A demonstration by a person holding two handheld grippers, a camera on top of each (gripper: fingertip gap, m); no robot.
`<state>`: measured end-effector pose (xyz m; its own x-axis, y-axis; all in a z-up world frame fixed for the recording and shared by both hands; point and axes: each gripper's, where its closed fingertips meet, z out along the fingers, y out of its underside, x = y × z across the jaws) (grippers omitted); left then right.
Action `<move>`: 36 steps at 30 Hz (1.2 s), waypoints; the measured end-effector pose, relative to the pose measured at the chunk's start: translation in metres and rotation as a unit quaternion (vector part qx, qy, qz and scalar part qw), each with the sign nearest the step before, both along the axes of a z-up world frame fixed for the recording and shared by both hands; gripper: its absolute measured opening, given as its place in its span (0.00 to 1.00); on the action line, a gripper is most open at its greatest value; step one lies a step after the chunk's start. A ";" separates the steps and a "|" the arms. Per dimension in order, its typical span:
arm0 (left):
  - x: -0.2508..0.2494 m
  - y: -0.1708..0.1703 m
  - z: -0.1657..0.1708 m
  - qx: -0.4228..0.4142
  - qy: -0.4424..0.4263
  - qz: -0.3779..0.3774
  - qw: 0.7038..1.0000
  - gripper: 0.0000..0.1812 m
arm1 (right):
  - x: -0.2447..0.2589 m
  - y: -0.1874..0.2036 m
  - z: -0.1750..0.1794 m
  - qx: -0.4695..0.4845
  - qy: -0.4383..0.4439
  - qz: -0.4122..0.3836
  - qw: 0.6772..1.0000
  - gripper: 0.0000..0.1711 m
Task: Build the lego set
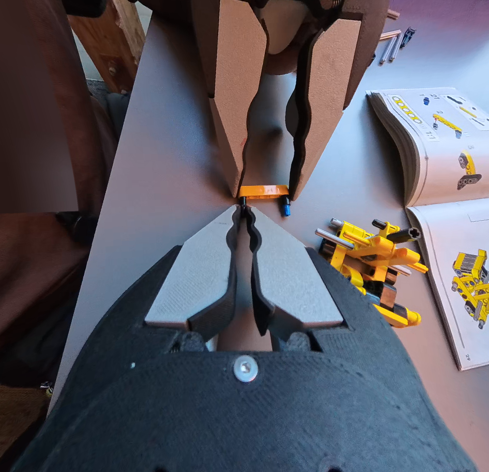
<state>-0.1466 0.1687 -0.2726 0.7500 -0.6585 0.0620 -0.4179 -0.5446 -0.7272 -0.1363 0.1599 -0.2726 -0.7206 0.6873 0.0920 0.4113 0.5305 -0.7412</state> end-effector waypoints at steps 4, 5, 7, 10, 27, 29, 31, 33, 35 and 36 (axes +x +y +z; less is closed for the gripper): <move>0.001 0.000 0.000 0.000 0.000 -0.003 1.000 0.21 | 0.000 0.000 -0.001 0.004 -0.001 0.001 1.000 0.00; 0.001 0.000 0.000 0.000 0.001 -0.003 1.000 0.21 | 0.000 0.000 -0.001 0.007 0.001 0.001 1.000 0.00; 0.001 0.000 0.000 -0.001 0.001 -0.003 1.000 0.21 | 0.000 -0.001 -0.002 0.007 -0.003 0.001 1.000 0.00; 0.001 0.000 0.000 -0.002 0.001 -0.001 1.000 0.21 | -0.001 -0.001 -0.002 -0.003 -0.014 0.000 1.000 0.00; 0.004 0.002 -0.001 0.001 0.004 0.000 1.000 0.21 | -0.001 -0.003 0.000 -0.004 -0.005 0.004 1.000 0.00; 0.004 0.003 -0.001 0.006 0.010 -0.001 1.000 0.21 | 0.002 0.000 0.001 -0.008 -0.006 0.005 1.000 0.07; 0.004 0.003 -0.001 0.005 0.008 0.000 1.000 0.21 | 0.004 0.004 0.002 -0.020 -0.010 0.001 1.000 0.06; 0.004 0.003 -0.001 0.005 0.008 -0.001 1.000 0.21 | 0.005 0.006 0.005 -0.031 -0.009 -0.001 0.999 0.02; 0.004 0.003 -0.001 0.004 0.007 -0.001 1.000 0.21 | 0.007 0.006 0.004 -0.030 -0.013 0.003 0.999 0.00; 0.004 0.003 -0.001 0.005 0.008 0.000 1.000 0.21 | 0.007 0.005 0.002 -0.024 -0.016 0.003 1.000 0.00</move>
<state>-0.1423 0.1714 -0.2732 0.7504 -0.6596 0.0438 -0.4295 -0.5369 -0.7262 -0.1297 0.1653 -0.2707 -0.7274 0.6853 0.0356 0.4318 0.4975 -0.7524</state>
